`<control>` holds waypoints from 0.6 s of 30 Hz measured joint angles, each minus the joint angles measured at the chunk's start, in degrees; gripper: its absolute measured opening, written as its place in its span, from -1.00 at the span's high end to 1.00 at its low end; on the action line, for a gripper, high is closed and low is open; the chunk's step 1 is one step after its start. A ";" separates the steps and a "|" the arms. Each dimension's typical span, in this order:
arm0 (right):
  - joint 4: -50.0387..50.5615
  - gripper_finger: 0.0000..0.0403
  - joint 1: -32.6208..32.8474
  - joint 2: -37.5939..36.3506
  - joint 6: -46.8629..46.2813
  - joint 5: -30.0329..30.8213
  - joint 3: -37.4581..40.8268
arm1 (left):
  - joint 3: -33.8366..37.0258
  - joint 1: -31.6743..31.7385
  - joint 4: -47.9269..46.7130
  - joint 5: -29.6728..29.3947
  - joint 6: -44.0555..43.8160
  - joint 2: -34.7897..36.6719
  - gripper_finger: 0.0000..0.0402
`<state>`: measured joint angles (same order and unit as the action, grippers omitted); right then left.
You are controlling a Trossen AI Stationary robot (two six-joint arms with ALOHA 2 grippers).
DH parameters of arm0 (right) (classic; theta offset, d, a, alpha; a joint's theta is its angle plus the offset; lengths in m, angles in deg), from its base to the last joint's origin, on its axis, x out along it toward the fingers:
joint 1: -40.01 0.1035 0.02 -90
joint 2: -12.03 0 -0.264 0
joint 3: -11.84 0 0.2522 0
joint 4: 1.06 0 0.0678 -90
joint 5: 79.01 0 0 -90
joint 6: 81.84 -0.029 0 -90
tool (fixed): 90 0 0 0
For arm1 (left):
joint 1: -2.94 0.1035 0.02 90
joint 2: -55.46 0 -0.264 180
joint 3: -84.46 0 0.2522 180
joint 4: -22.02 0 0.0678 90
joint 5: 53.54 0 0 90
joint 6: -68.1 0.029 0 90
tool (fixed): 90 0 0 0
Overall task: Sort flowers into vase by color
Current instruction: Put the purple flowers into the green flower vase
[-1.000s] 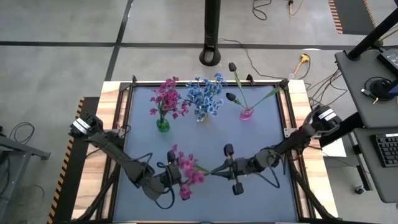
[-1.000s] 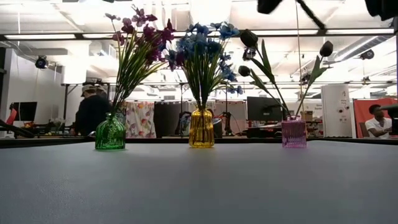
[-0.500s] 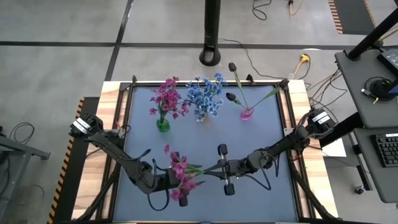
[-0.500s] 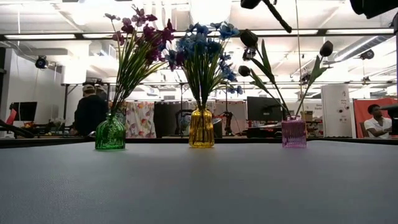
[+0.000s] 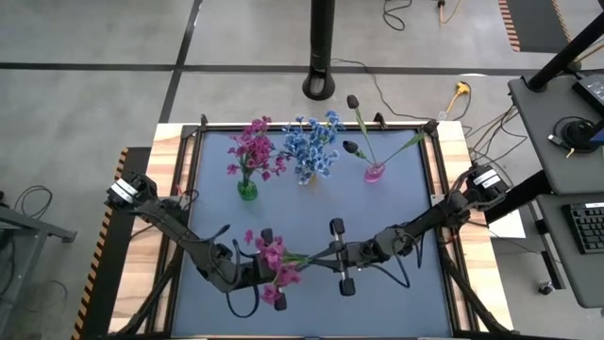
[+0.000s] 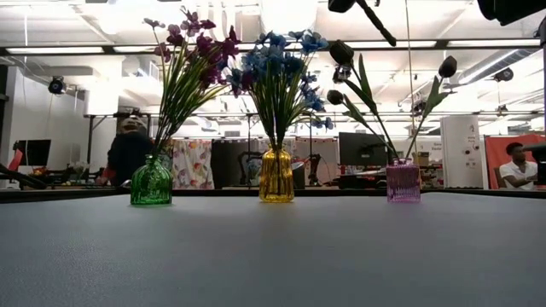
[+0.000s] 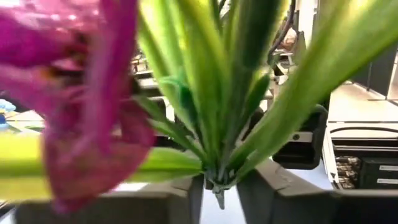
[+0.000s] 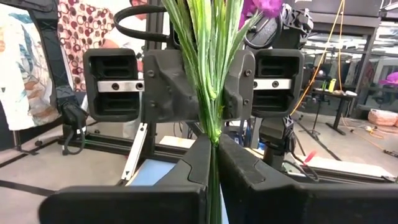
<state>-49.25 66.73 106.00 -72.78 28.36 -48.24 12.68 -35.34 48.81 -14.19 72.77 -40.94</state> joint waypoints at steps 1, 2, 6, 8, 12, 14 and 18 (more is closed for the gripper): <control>0.01 0.89 0.00 0.00 -0.01 0.00 0.00 | 0.00 0.04 0.03 -0.04 0.01 0.00 0.73; 0.14 0.86 0.00 0.00 -0.15 0.01 -0.02 | 0.00 0.04 0.04 -0.04 -0.01 0.00 0.79; 0.44 0.64 -0.02 0.00 -1.24 0.24 -0.04 | 0.01 0.07 0.07 -0.06 -0.01 0.00 0.96; 0.50 0.53 -0.02 0.00 -1.42 0.26 -0.04 | 0.00 0.08 0.13 -1.46 -0.02 0.00 0.96; 0.84 0.34 -0.02 -0.01 -1.43 0.70 -0.04 | -0.02 0.08 0.17 -3.97 -0.01 0.02 0.94; 2.18 0.27 -0.02 -0.37 -1.54 0.74 -0.04 | -0.02 0.08 0.16 -4.26 -0.01 0.10 0.94; 4.89 0.16 -0.02 -2.54 -1.53 1.69 -0.02 | -0.02 0.08 0.04 -4.50 0.30 1.11 0.94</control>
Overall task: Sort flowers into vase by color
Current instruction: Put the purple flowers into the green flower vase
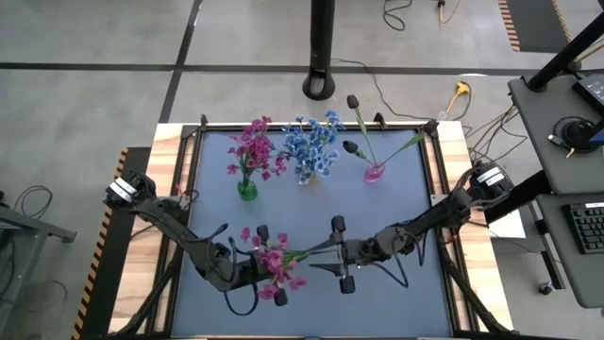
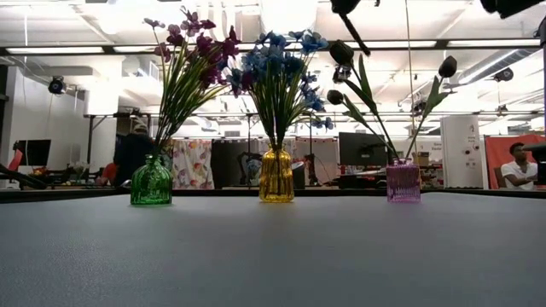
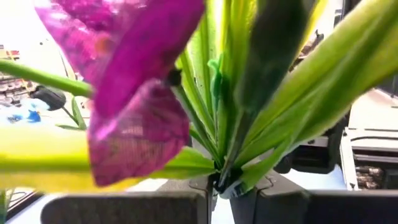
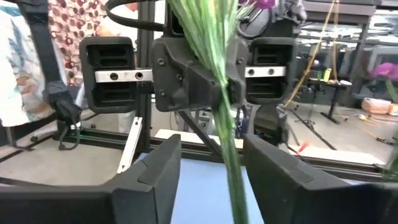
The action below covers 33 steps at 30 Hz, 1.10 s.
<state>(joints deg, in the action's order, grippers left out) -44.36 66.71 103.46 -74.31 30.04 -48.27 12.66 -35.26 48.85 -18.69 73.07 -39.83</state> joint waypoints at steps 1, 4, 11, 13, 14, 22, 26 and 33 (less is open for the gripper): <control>1.22 0.14 0.00 -0.67 -0.02 0.93 -0.06 | 0.00 0.00 -0.07 -0.59 0.07 0.39 0.94; 6.82 0.10 0.04 -3.31 -0.26 3.76 -0.21 | 0.00 0.00 -2.00 -3.50 0.11 1.77 0.94; 22.34 0.06 0.04 -11.51 -2.67 5.61 -1.42 | 0.00 0.00 -17.51 -5.90 -7.44 9.16 0.95; 26.85 0.06 0.04 -14.22 -4.19 5.60 -1.76 | 0.00 0.00 -23.69 -6.02 -11.04 11.74 0.95; 28.94 0.06 0.04 -15.63 -4.98 5.59 -1.96 | 0.00 0.00 -26.46 -6.29 -12.68 12.96 0.95; 43.14 0.06 0.04 -25.54 -10.03 5.60 -2.03 | 0.00 0.07 -55.41 -5.45 -32.35 23.75 0.95; 46.04 0.06 0.04 -27.52 -10.98 5.56 -2.03 | 0.00 0.47 -73.69 -5.46 -47.55 28.11 0.95; 47.03 0.06 0.04 -28.76 -10.98 5.40 -2.03 | 0.00 2.70 -92.40 -4.78 -65.38 32.12 0.95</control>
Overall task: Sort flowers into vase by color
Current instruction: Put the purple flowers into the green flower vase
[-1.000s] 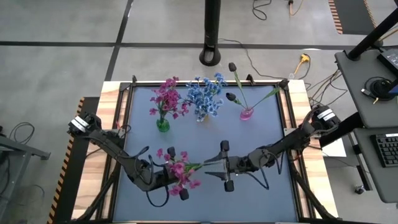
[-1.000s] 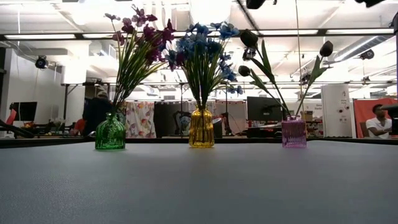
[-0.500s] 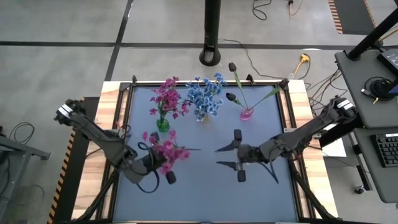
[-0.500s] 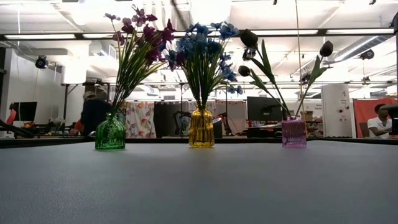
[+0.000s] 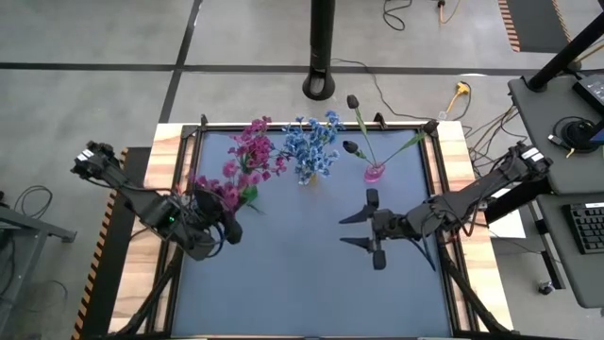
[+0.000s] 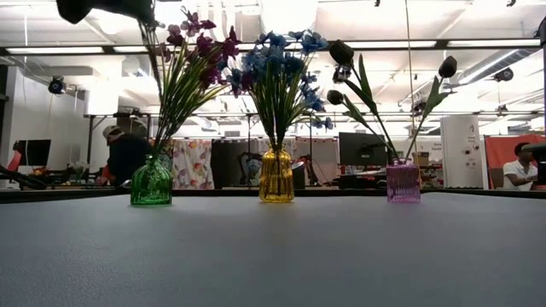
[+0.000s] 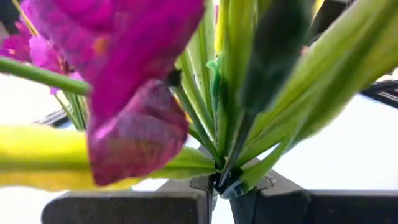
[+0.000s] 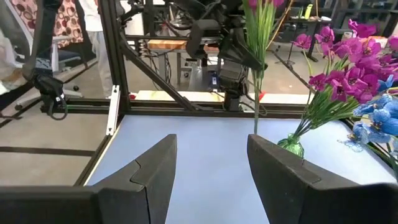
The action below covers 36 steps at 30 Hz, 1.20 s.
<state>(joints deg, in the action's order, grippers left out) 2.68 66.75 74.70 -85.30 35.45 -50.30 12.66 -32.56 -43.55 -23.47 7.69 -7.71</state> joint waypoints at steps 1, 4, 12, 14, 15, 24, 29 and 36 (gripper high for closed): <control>0.53 0.06 0.00 -0.45 -0.12 -0.07 0.00 | 0.00 0.37 -0.37 0.93 -0.22 0.33 0.95; 2.80 0.06 0.00 -2.66 -2.24 -0.45 0.00 | 0.00 1.17 -1.70 3.40 -0.26 1.17 0.95; 14.20 0.06 -0.02 -11.00 -9.09 0.80 -2.09 | -0.49 2.48 -7.11 9.18 -0.22 2.35 0.95; 16.53 0.06 -0.02 -12.39 -9.43 1.55 -3.21 | -1.64 2.52 -9.52 11.56 -0.53 2.33 0.95; 17.36 0.06 -0.02 -12.88 -9.43 1.60 -3.50 | -2.36 2.52 -11.17 11.67 -0.78 2.25 0.95; 17.88 0.06 -0.02 -13.26 -7.02 2.66 -3.87 | -6.36 2.84 -20.86 5.30 -1.63 2.16 0.95; 17.90 0.06 -0.04 -12.66 -6.73 2.70 -3.87 | -6.29 4.43 -21.89 1.92 -1.63 2.35 0.95; 17.91 0.06 -0.04 -12.20 -5.95 2.70 -3.87 | -4.38 7.83 -20.99 -0.28 -1.63 2.16 0.95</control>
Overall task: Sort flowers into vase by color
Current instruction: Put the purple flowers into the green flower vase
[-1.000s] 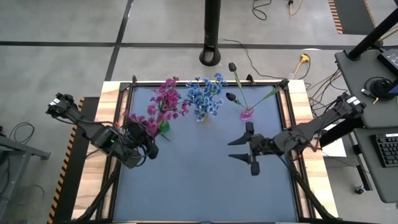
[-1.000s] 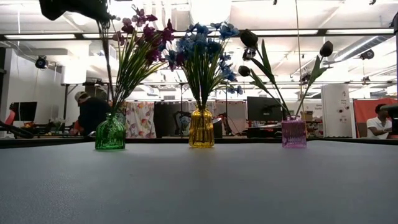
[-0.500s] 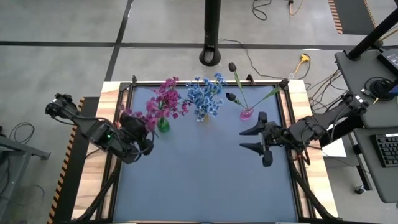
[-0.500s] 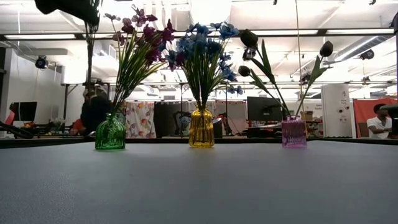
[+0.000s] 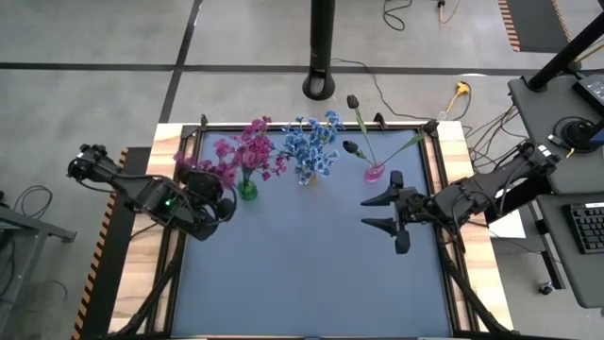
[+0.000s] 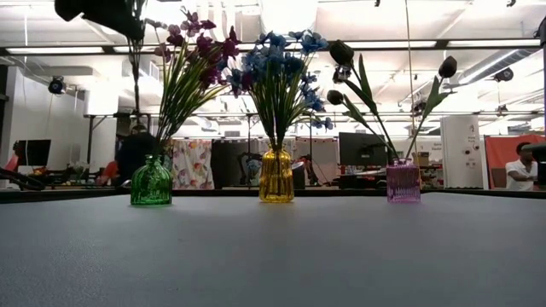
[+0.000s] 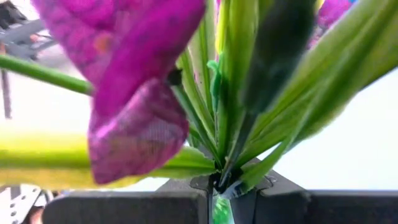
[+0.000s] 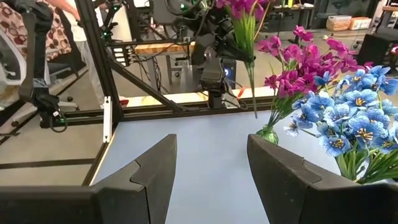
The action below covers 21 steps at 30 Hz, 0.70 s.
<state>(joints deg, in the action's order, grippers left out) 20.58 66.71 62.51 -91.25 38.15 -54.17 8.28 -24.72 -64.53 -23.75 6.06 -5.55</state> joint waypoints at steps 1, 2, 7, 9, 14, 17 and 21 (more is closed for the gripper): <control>-0.02 0.06 0.00 0.09 0.00 0.00 0.00 | 0.23 0.34 0.21 -0.48 0.00 0.00 0.95; -0.04 0.06 0.00 0.20 0.00 0.00 0.00 | 0.25 0.65 0.21 -0.60 0.00 0.00 0.95; -0.03 0.06 0.00 0.26 0.00 0.00 0.00 | 0.25 1.30 1.22 -2.79 -0.12 0.00 0.95; 0.02 0.06 0.00 0.26 0.11 0.00 0.00 | 0.25 1.56 1.52 -3.58 -0.56 0.00 0.95; 0.03 0.06 0.00 0.33 0.36 0.00 0.00 | 0.31 2.01 1.66 -3.76 -1.57 -0.02 0.95; 0.15 0.06 0.00 0.35 0.42 0.00 0.02 | 0.89 2.11 1.82 -3.84 -2.39 -0.11 0.95; 0.25 0.06 0.00 0.35 0.44 0.00 0.02 | 2.34 2.38 1.96 -3.82 -4.06 -0.13 0.95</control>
<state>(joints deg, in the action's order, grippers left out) 20.84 66.71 62.86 -90.81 38.15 -54.14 10.62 -22.34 -62.57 -27.57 2.00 -5.68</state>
